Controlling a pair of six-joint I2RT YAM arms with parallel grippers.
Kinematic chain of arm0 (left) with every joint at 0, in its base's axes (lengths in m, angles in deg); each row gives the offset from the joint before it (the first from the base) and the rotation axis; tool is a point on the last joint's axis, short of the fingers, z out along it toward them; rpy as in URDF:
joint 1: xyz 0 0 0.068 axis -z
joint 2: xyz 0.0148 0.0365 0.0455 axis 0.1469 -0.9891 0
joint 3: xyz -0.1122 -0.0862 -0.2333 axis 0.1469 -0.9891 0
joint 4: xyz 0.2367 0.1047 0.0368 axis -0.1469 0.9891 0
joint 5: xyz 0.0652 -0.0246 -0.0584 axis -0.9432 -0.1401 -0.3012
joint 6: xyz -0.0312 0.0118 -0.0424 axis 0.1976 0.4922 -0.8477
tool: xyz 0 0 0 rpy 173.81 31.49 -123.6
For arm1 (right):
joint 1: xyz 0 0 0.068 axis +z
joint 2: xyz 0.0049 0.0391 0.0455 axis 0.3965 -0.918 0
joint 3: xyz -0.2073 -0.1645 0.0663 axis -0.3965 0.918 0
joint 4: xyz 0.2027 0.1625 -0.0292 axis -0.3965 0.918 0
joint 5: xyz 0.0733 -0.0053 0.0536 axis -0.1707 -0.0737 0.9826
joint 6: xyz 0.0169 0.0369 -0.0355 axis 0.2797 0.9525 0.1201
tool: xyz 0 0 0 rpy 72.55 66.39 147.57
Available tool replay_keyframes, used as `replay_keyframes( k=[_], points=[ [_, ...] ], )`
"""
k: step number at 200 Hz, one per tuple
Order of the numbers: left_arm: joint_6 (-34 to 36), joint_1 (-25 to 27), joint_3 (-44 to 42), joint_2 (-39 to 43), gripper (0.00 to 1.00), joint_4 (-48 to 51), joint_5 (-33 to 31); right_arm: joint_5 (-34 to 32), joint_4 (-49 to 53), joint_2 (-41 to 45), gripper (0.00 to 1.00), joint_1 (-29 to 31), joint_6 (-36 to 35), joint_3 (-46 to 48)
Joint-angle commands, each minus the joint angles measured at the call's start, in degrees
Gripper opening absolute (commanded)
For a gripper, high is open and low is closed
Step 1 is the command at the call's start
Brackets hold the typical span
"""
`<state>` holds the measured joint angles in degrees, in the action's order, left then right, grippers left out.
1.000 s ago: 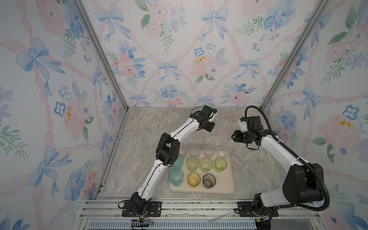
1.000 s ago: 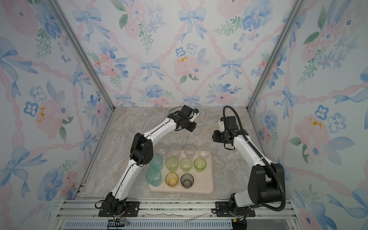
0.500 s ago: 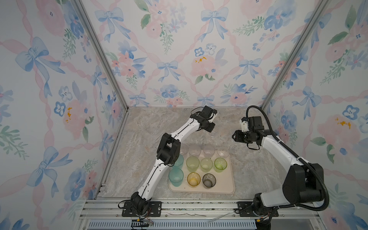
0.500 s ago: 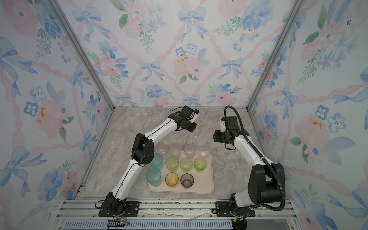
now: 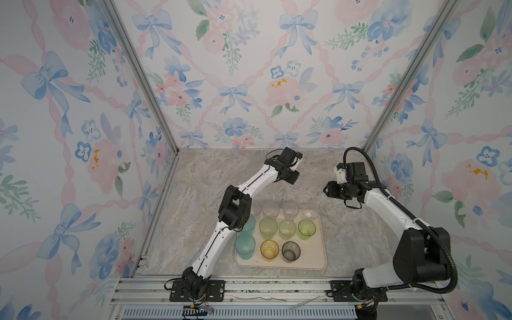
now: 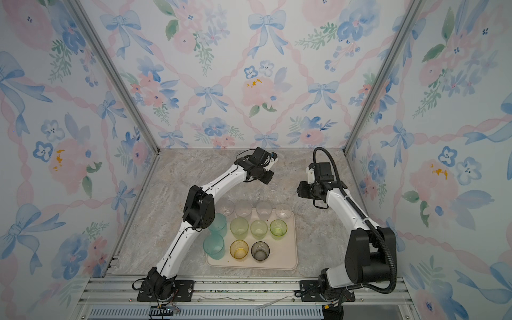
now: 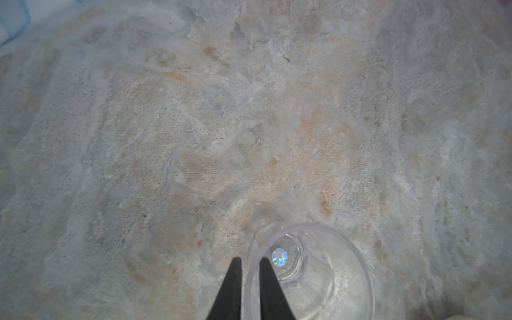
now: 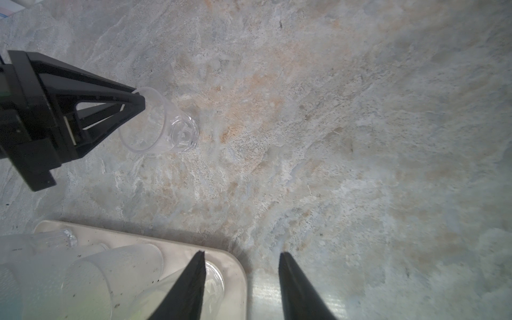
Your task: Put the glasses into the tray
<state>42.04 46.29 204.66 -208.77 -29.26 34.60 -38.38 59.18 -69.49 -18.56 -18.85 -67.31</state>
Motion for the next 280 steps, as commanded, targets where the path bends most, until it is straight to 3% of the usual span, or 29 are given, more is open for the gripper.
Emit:
replay_keyframes(
  k=[1, 57, 154, 224, 280],
  points=[
    [1.1, 0.0, 1.0, -1.7, 0.13, 2.0, 0.1, 0.6, -0.4, 0.4, 0.47, -0.6, 0.5, 1.1],
    [1.7, 0.1, 0.9, -0.4, 0.03, 2.3, -0.7, 0.6, -0.3, 0.5, 0.47, -0.7, 0.6, 1.0],
    [3.8, -0.2, -1.9, 7.0, 0.0, 2.2, -2.5, -0.4, 0.1, 2.1, 0.46, -0.7, 0.8, 1.7],
    [6.7, -0.1, -7.2, 17.8, 0.0, 2.2, -3.9, -3.2, 0.9, 4.6, 0.46, -0.7, 0.9, 2.8],
    [11.0, 3.1, -18.5, 30.4, 0.0, 2.2, -4.9, -5.4, 1.0, 5.8, 0.46, -0.8, 1.7, 4.6]
  ],
)
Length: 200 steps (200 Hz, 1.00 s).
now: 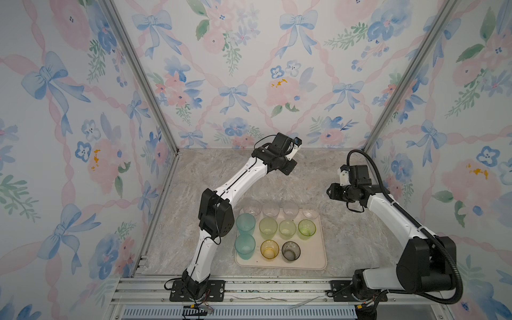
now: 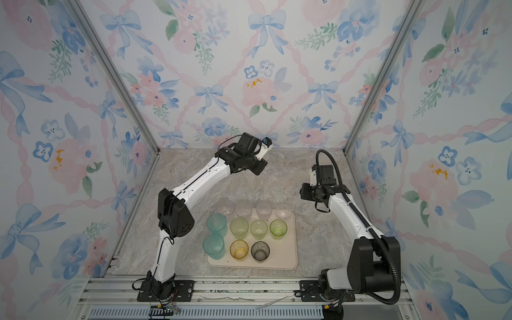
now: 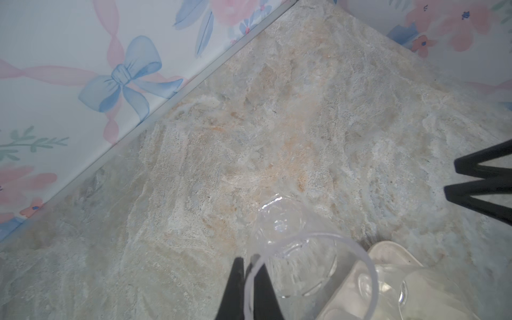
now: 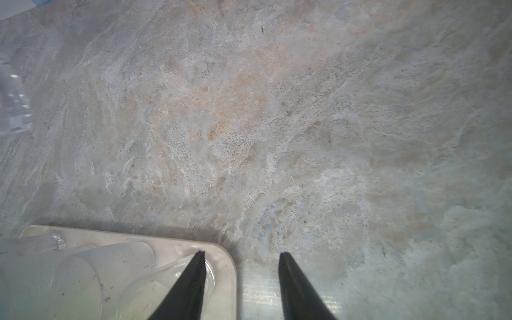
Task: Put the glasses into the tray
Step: 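Grip the clear stemmed glass with the left gripper and lift it, then carry the stemmed glass over the tray corner nearest the right arm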
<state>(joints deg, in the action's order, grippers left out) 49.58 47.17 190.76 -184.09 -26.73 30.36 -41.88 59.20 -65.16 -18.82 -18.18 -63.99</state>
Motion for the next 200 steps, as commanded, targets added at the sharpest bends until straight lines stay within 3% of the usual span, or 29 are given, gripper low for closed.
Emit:
replay_keyframes(
  k=[1, 100, 157, 200],
  points=[
    [3.6, 2.3, -4.7, 5.9, 0.0, -0.4, -0.7, -2.0, 1.0, 1.5, 0.46, -0.5, 1.0, 1.3],
    [9.0, 16.6, -26.4, 26.4, 0.0, -0.4, 1.4, -2.0, -0.7, 5.4, 0.46, -0.5, 4.2, 4.7],
    [9.1, 24.2, -34.0, 29.3, 0.0, -0.2, 4.4, -1.3, -2.7, 6.3, 0.46, -1.5, 6.9, 5.7],
    [11.5, 29.8, -35.0, 26.8, 0.0, 1.1, 7.2, -0.1, -3.7, 6.3, 0.46, -1.5, 8.1, 6.4]
  ],
)
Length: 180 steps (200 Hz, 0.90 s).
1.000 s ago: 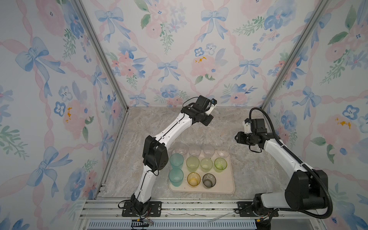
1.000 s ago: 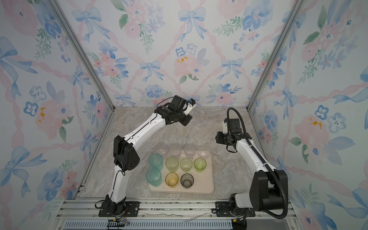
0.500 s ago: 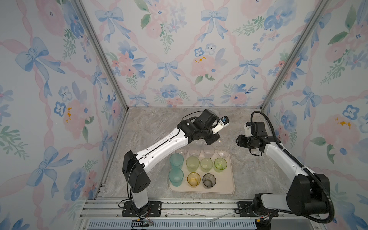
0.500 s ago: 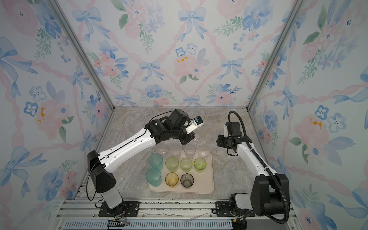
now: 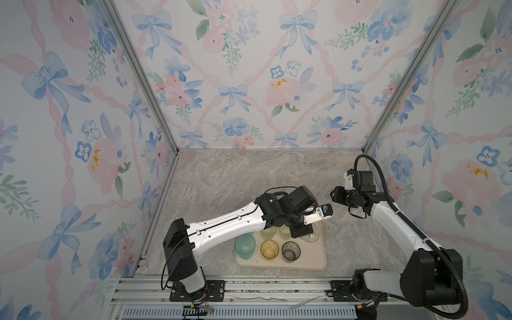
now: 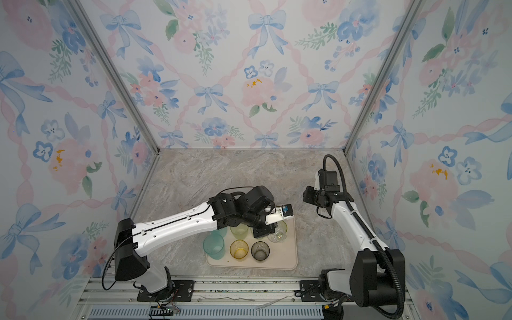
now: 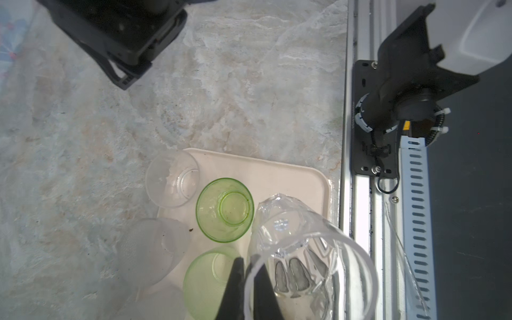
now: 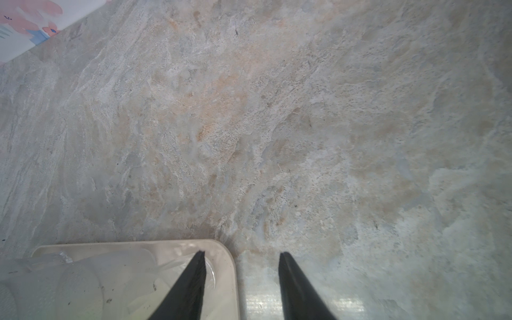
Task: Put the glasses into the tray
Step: 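Carry the stemmed glass over the tray corner nearest the right arm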
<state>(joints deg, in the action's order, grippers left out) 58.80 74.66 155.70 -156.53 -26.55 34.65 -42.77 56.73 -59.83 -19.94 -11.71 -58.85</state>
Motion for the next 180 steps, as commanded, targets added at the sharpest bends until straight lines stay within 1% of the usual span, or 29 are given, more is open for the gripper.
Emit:
replay_keyframes(
  k=[1, 28, 57, 106, 180],
  points=[
    [2.3, 2.4, 0.2, -0.8, 0.0, 1.0, 2.9, 0.8, -1.3, 0.9, 0.46, -0.3, 1.6, 1.2],
    [3.1, 4.0, 1.5, -4.7, 0.0, 2.7, 2.6, 0.9, -1.1, 1.6, 0.47, -0.3, 1.6, 1.4],
    [3.9, 5.1, 3.5, -9.5, 0.0, 6.0, 0.3, 0.9, -0.7, 2.2, 0.47, -0.3, 1.5, 1.7],
    [4.7, 5.5, 6.0, -13.7, 0.0, 8.0, -1.1, 1.2, -1.1, 2.1, 0.47, -0.3, 1.3, 2.4],
    [6.6, 5.7, 9.5, -19.7, 0.0, 8.5, 0.7, 1.5, -1.7, 1.5, 0.47, -0.4, 0.8, 2.7]
  ],
)
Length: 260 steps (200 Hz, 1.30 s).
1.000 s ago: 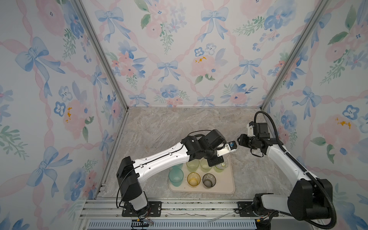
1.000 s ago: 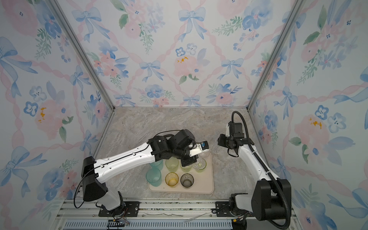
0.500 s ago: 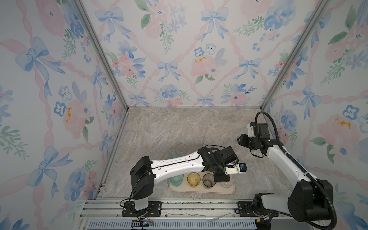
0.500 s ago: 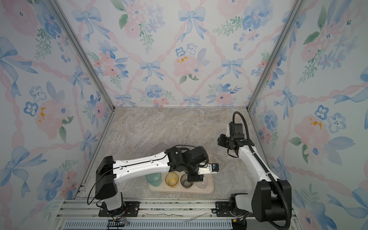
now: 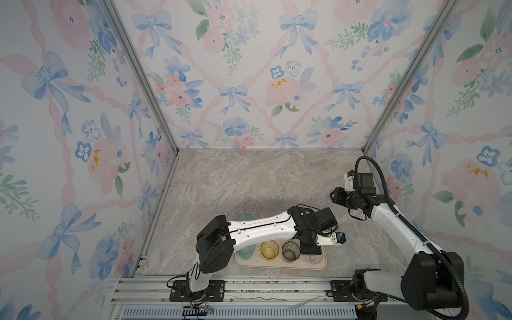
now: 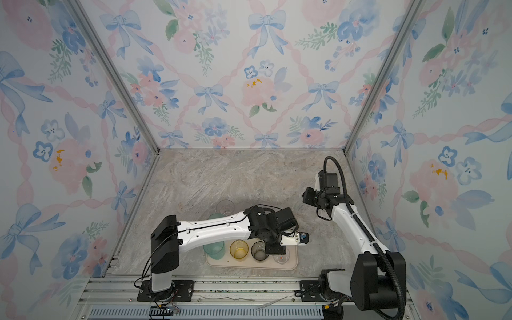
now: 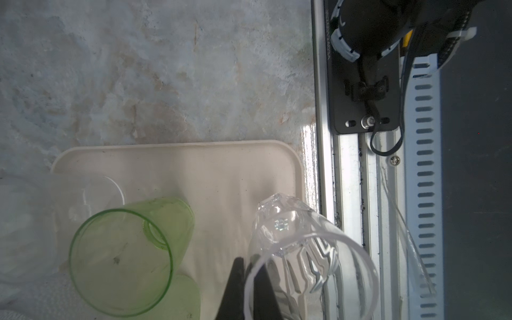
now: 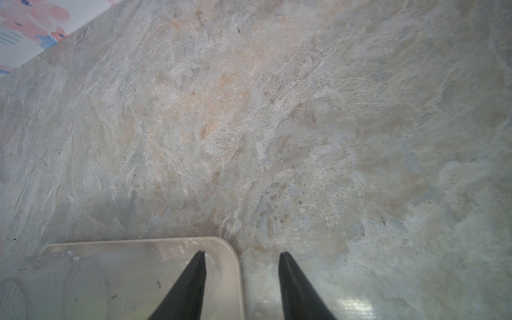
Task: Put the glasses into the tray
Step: 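Carry the stemmed glass over the tray corner nearest the right arm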
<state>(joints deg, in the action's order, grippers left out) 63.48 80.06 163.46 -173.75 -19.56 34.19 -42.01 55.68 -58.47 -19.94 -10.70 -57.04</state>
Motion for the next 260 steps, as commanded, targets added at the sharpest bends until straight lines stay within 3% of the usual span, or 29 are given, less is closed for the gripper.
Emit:
replay_keyframes(
  k=[1, 233, 260],
  points=[
    [2.0, 0.3, 1.8, -2.6, 0.0, 1.6, 1.2, 0.8, -0.6, 0.2, 0.47, -0.5, -0.2, 0.9],
    [3.7, -1.6, 8.7, -11.4, 0.0, 5.6, -1.3, 3.0, -3.2, -4.1, 0.47, -1.9, -0.7, 1.5],
    [3.5, -1.7, 8.8, -11.4, 0.07, 5.6, -2.4, 3.0, -3.2, -4.3, 0.47, -1.8, -0.8, 1.5]
  ],
)
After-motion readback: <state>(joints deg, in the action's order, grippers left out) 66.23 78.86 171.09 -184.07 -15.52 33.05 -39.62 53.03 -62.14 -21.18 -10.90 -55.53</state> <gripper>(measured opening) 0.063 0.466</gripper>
